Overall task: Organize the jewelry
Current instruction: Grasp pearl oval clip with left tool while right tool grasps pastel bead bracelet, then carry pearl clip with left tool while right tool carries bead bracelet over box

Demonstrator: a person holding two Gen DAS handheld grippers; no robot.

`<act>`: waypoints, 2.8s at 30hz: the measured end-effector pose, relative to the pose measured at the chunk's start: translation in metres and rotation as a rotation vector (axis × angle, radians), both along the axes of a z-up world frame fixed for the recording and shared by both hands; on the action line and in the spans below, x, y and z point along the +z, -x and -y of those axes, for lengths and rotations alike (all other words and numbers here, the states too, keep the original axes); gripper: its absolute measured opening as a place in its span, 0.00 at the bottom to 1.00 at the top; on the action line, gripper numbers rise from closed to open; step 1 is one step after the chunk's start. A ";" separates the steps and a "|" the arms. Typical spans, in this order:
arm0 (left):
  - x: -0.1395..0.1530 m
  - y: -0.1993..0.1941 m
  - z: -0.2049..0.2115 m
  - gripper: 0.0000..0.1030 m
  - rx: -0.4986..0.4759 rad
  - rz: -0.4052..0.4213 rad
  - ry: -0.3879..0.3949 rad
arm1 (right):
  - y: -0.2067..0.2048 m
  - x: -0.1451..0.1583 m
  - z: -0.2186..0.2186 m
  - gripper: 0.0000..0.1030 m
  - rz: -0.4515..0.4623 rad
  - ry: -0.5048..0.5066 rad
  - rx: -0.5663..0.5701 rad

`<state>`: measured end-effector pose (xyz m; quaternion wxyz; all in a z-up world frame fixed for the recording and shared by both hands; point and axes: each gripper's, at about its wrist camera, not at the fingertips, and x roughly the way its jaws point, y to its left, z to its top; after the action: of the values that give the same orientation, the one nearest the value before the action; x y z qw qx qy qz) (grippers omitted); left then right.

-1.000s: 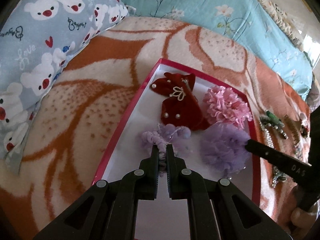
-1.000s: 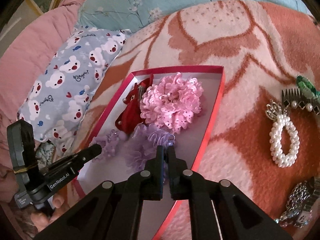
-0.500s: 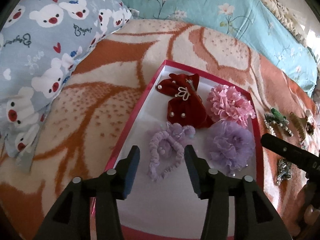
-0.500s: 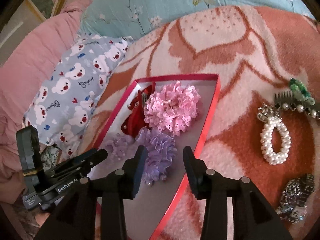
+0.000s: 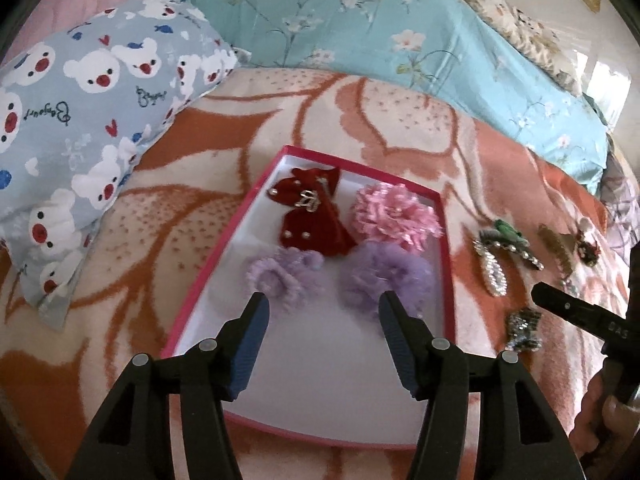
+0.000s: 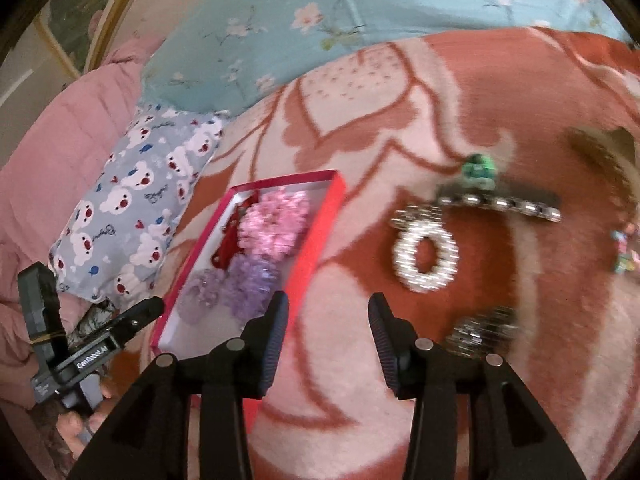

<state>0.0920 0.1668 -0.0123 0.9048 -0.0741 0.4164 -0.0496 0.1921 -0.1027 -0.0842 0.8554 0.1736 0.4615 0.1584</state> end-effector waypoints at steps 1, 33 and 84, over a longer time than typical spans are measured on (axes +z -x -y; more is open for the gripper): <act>0.001 0.000 0.002 0.55 -0.004 -0.001 0.002 | 0.004 0.000 0.008 0.42 -0.002 0.004 -0.015; 0.009 -0.007 0.111 0.55 -0.219 -0.016 -0.035 | 0.045 0.005 0.156 0.52 0.002 0.168 -0.312; -0.012 -0.054 0.154 0.11 -0.258 -0.033 0.030 | 0.024 0.021 0.145 0.11 0.058 0.186 -0.212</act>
<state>0.1461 0.0125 -0.0248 0.8827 -0.0344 0.4366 -0.1704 0.1676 -0.2479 -0.0634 0.8927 0.1368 0.4284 0.0289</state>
